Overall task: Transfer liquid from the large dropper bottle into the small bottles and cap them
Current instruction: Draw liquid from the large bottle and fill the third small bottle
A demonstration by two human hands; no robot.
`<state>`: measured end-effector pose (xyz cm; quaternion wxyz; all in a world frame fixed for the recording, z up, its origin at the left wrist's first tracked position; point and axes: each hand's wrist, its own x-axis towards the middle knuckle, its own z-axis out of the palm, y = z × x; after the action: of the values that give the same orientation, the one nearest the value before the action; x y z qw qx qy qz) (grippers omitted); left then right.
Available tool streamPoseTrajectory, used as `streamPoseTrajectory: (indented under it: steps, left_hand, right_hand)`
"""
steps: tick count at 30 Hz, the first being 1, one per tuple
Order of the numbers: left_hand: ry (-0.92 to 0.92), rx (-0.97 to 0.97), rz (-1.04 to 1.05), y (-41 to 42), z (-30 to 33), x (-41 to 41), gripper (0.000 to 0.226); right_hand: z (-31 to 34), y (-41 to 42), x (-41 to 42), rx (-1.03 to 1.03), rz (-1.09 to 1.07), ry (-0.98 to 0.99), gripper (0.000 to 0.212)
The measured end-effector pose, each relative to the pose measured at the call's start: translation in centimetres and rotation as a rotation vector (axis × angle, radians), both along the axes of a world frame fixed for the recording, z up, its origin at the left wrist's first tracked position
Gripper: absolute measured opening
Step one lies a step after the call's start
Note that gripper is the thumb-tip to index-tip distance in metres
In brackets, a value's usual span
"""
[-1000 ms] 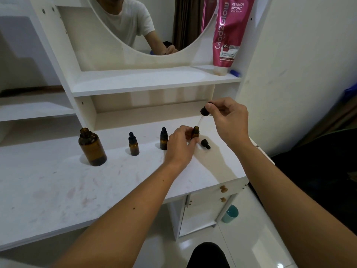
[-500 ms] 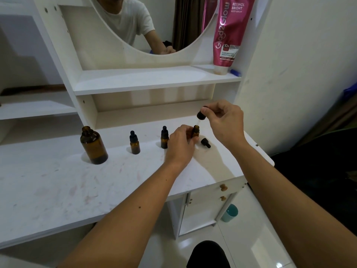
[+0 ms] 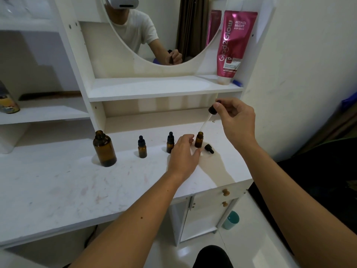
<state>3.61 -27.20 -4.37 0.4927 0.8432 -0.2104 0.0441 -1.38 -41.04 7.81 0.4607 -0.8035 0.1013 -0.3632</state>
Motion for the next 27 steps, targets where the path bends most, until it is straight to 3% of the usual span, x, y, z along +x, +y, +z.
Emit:
streamPoseTrajectory:
  steps: [14, 27]
  left_hand:
    - [0.134, -0.161, -0.063, 11.8, 0.9, -4.2, 0.045]
    - [0.108, -0.209, 0.307, 26.2, 2.2, -3.3, 0.043]
  right_hand:
    - [1.9, 7.7, -1.3, 0.015, 0.130, -0.076, 0.020]
    - [3.4, 20.1, 2.1, 0.138, 0.375, -0.131, 0.015]
